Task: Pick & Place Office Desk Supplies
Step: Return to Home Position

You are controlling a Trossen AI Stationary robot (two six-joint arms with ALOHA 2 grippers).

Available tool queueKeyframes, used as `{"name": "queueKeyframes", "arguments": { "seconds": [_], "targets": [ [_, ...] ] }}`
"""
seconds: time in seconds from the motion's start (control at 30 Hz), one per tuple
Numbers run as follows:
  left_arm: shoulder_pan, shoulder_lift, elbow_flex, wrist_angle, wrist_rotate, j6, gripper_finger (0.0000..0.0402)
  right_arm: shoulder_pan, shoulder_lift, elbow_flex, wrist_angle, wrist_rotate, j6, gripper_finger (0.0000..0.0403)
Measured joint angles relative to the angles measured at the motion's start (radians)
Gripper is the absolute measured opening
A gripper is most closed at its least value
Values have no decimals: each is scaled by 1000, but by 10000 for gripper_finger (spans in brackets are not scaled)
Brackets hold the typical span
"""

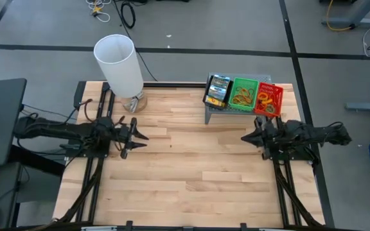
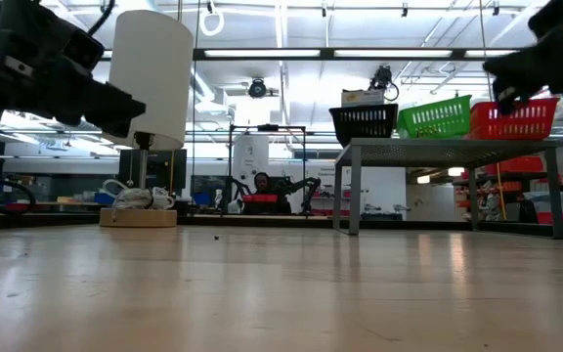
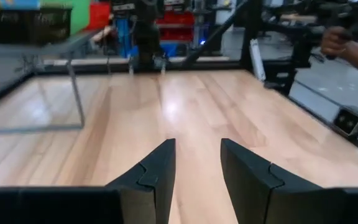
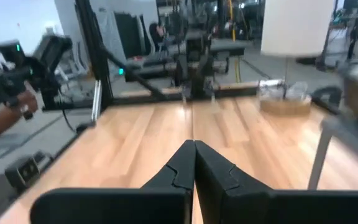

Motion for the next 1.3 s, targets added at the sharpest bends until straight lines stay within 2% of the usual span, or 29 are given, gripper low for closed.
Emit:
{"name": "queueKeyframes", "arguments": {
  "seconds": [0.17,0.3,0.43,0.7,0.9,1.07,1.3],
  "targets": [
    [47,-4,0,-22,26,-23,133,0,0,-114,103,-28,-11,16],
    [75,-8,0,-18,75,-35,133,0,7,-144,194,-100,-40,15],
    [84,-12,0,-12,115,-37,133,0,10,-145,195,-112,-54,16],
    [83,-12,0,-13,126,-56,133,0,31,-145,195,-119,-96,16],
    [83,-11,0,-13,128,-41,133,0,30,-145,192,-81,-3,16],
    [83,-11,-1,-11,124,-20,133,0,30,-145,190,-76,-55,16],
    [83,-9,-1,-19,64,20,133,0,30,-145,190,-76,-63,16]
  ]
}}
